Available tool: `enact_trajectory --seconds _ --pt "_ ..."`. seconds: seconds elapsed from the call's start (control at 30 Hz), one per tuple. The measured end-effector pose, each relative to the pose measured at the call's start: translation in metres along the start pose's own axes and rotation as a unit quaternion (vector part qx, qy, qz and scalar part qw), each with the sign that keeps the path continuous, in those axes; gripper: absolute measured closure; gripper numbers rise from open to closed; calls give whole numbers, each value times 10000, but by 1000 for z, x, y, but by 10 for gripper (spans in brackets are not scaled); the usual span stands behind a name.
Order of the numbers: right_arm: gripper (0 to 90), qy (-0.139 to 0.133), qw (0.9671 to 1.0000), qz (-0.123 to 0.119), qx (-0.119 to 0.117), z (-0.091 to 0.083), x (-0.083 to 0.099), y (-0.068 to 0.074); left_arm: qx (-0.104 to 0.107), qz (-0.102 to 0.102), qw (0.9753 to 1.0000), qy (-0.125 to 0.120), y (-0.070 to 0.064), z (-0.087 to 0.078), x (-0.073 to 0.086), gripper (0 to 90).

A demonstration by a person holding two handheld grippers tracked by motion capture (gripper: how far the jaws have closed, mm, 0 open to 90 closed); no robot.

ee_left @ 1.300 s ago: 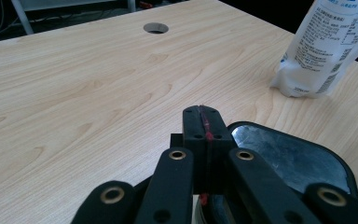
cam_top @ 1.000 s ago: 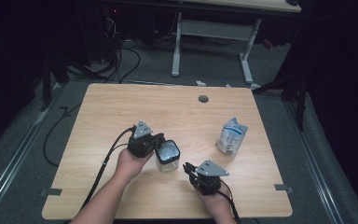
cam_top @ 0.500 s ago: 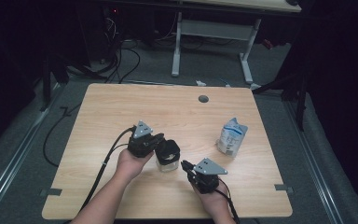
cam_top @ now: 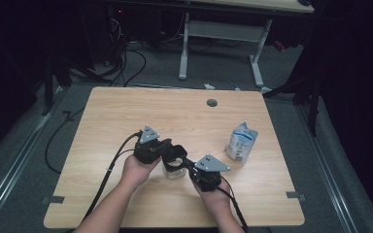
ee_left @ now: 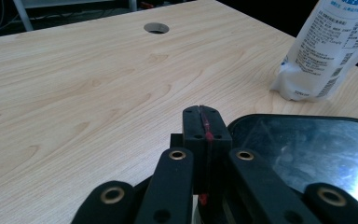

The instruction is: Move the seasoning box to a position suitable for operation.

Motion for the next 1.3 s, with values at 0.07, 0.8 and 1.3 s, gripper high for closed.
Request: enact_trajectory --seconds 0.07,0.8,1.3 --pt "897 -47 10000 78 -13 0 -1 1 -17 9 10000 -1 0 -1 0 900" --pt "886 80 9999 40 83 4 1 6 -304 -27 9995 13 -21 -59 61 564" --pt "876 20 10000 51 47 2 -2 6 185 149 9995 -185 -56 -47 48 624"
Point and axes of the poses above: each handheld gripper's, and its own axes: z roughly forward along the jaws, x roughly out of its underside, y roughly to its left, the point moved 10 cm from there along z, roughly forward along the jaws, and after that the axes turned 15 degrees about x, right-handed, at the moved point
